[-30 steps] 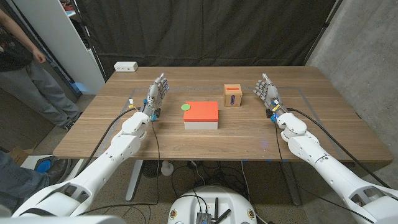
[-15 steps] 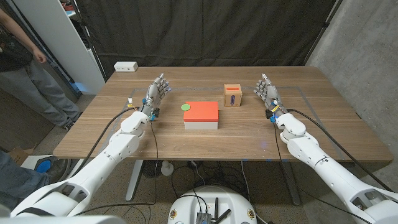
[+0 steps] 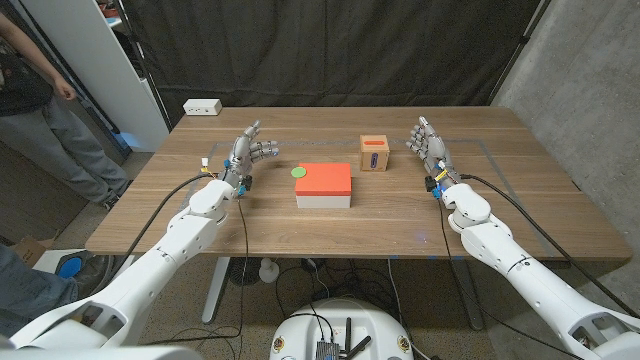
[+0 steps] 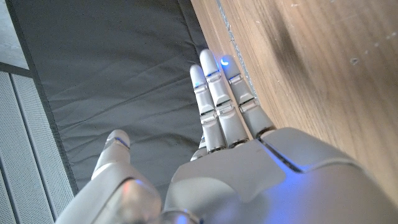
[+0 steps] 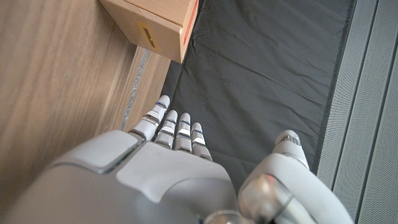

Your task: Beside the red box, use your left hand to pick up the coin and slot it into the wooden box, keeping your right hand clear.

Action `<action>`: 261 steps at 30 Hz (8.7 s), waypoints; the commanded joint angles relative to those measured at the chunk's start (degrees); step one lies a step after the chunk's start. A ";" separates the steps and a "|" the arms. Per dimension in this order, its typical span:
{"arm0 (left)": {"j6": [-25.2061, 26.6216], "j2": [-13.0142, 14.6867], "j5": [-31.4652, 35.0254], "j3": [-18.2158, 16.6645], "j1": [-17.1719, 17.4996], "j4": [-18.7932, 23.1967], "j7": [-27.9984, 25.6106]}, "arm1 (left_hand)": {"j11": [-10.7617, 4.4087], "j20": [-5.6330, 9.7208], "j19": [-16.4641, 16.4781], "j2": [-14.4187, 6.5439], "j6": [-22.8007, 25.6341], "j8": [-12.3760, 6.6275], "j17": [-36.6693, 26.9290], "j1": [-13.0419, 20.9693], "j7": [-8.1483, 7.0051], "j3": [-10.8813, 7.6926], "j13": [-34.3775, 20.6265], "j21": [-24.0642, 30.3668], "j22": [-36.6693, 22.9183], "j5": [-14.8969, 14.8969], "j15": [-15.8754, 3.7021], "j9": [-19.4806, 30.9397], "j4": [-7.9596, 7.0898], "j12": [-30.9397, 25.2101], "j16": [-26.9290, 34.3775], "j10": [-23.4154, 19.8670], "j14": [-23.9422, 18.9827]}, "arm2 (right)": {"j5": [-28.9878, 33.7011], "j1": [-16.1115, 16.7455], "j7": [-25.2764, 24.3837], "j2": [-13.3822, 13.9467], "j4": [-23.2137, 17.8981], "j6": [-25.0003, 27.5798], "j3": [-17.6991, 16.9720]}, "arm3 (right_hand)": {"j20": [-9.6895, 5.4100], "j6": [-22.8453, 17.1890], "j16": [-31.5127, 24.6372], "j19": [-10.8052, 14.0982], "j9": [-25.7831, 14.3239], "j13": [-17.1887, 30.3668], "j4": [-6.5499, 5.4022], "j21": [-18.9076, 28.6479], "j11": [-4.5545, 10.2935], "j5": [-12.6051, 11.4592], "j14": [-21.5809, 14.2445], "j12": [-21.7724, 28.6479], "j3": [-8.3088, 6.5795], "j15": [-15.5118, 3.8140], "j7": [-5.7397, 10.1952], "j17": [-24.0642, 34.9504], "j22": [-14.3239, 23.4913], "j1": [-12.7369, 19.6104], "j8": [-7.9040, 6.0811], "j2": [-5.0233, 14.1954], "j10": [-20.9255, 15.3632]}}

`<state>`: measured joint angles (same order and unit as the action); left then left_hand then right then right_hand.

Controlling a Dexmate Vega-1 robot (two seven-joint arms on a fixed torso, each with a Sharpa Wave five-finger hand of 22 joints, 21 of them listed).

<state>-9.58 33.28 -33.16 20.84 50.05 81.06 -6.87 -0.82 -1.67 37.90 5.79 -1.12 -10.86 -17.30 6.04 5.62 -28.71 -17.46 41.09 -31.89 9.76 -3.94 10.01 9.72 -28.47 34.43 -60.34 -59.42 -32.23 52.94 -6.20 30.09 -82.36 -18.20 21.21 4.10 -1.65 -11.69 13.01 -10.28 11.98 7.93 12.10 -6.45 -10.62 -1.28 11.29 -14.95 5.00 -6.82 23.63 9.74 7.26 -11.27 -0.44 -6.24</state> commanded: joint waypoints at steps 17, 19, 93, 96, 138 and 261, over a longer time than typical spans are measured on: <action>12.52 2.47 -0.08 -1.97 4.70 11.68 -12.06 | -11.01 13.73 24.98 0.06 25.88 -1.49 -19.01 1.06 3.21 -8.33 -22.86 41.52 -39.59 0.16 -7.94 0.82 -1.48 -46.23 41.13 -21.11 -21.29 | 2.55 3.86 -3.30 2.45 -6.87 0.89 -1.35 | 0.11 -0.57 -0.79 1.05 -0.28 -0.34 0.35 0.14 -0.14 -0.20 -1.42 0.51 -0.67 0.27 -2.99 -0.30 0.29 1.20 -0.39 0.09 -1.30; 13.41 2.86 -0.31 -2.02 4.88 12.35 -12.13 | -11.02 13.68 25.34 -0.14 26.27 -1.38 -20.71 0.02 2.92 -9.32 -22.94 43.76 -39.58 0.18 -7.90 0.83 -1.61 -47.27 43.50 -21.10 -21.25 | 2.62 4.01 -3.55 2.48 -7.15 1.06 -1.40 | 0.13 -0.60 -0.82 1.07 -0.28 -0.37 0.37 0.11 -0.16 -0.18 -1.52 0.50 -0.69 0.30 -2.99 -0.34 0.29 1.26 -0.38 0.10 -1.32; 39.74 16.75 -27.26 -13.25 14.42 32.07 -18.37 | -10.38 13.68 24.09 0.17 44.94 -11.44 -6.00 32.38 -3.01 -15.07 -10.34 49.70 -39.66 2.34 -7.71 4.67 0.64 -61.23 55.09 -21.98 -21.76 | 4.29 10.99 -5.57 4.95 -13.12 0.75 -3.73 | 0.76 -1.43 -1.04 2.00 -0.33 -0.83 0.84 -0.30 0.04 0.08 -2.88 0.38 -1.21 0.49 -2.54 -1.31 0.34 2.92 -0.27 0.20 -2.51; 41.17 17.40 -28.58 -13.76 14.55 32.98 -19.25 | -10.09 13.68 24.07 0.09 46.48 -12.69 -6.04 32.86 -3.80 -14.66 -9.66 49.61 -39.60 2.31 -7.69 5.14 0.47 -61.04 55.16 -21.88 -21.84 | 4.26 10.82 -5.02 5.36 -12.78 0.86 -3.74 | 0.76 -1.45 -1.04 2.02 -0.33 -0.83 0.83 -0.32 0.04 0.09 -2.91 0.35 -1.22 0.54 -2.55 -1.34 0.34 2.95 -0.26 0.20 -2.48; 60.35 21.36 -37.23 -5.12 -2.93 29.93 -18.07 | -10.56 13.72 23.16 -0.30 45.21 -20.48 -5.54 31.84 -4.24 -13.18 -11.36 48.81 -39.49 2.32 -7.84 9.78 -0.05 -61.42 54.95 -21.58 -21.51 | 3.75 8.13 -0.29 9.64 -11.85 3.20 -3.89 | 0.96 -1.80 -1.06 1.97 -0.35 -0.86 0.74 -0.53 -0.13 0.19 -3.21 0.22 -1.32 0.52 -2.59 -1.68 0.36 3.30 -0.23 0.31 -2.50; 65.87 12.73 -32.53 1.51 -9.55 27.41 -16.94 | -9.72 13.65 21.50 -2.95 44.27 -21.43 -5.28 31.60 -2.18 -14.19 -12.18 49.08 -39.48 2.00 -7.94 2.61 -0.01 -60.00 54.87 -20.50 -20.96 | 3.19 11.16 0.36 12.69 -12.38 1.90 -6.83 | 1.18 -2.66 -1.21 2.35 -0.39 -0.80 0.61 -0.64 -0.30 0.34 -3.96 0.22 -1.49 0.69 -2.48 -2.41 0.37 4.12 -0.07 0.46 -3.22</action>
<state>56.83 45.82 -65.24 22.89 39.77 108.16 -23.45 -10.73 9.83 59.58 3.58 42.75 -32.14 -22.35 37.59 3.41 -42.70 -29.28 90.10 -71.36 11.68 -11.67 12.52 9.79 -88.34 89.30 -81.03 -80.55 -29.21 63.97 -5.66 42.77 -94.50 -16.31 14.50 5.22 -4.07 -12.59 15.15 -10.51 11.06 8.62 11.43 -6.55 -10.38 -4.75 11.74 -16.11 5.62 -7.18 21.26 10.00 10.58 -11.27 -0.13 -8.99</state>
